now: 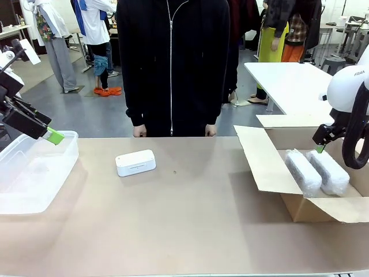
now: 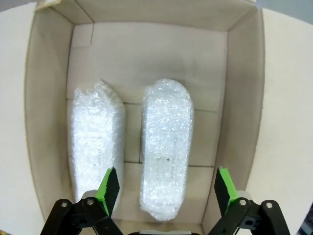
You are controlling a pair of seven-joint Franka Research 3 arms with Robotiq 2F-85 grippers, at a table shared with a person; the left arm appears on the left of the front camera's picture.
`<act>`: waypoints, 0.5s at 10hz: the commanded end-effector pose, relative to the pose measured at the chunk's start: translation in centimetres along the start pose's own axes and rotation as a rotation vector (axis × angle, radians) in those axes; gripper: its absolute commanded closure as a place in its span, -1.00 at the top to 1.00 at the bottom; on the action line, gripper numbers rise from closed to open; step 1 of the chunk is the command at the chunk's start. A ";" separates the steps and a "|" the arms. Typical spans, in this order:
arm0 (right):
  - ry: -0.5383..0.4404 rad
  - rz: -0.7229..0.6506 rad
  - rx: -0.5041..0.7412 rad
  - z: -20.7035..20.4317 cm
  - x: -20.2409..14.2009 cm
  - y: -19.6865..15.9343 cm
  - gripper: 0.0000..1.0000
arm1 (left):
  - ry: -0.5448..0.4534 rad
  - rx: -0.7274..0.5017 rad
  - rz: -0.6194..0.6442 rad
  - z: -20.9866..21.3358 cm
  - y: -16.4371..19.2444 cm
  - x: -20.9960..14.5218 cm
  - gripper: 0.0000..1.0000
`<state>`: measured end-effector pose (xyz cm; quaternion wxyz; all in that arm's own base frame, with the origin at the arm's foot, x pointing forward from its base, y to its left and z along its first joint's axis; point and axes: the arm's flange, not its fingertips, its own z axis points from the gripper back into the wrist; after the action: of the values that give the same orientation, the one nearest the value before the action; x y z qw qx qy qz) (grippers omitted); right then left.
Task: Separate and place wrapped and unwrapped clocks.
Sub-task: If the picked Digital clock is wrapped, place it in the Package Box ; if not, place it in the Organizing box.
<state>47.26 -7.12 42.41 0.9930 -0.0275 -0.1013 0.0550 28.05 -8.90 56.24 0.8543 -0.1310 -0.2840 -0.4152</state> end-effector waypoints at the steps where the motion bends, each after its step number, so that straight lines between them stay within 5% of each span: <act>1: -0.044 0.041 -0.011 3.9 -1.5 0.6 1.00 | -0.005 -0.014 0.003 -0.1 0.0 0.0 1.00; 5: -0.141 0.158 0.083 13.4 -4.5 2.2 1.00 | -0.005 -0.014 0.003 -0.1 0.0 0.0 1.00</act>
<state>40.64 -4.80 54.41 0.9798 -0.0187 -0.1615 0.1163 28.05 -8.91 56.23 0.8543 -0.1310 -0.2838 -0.4152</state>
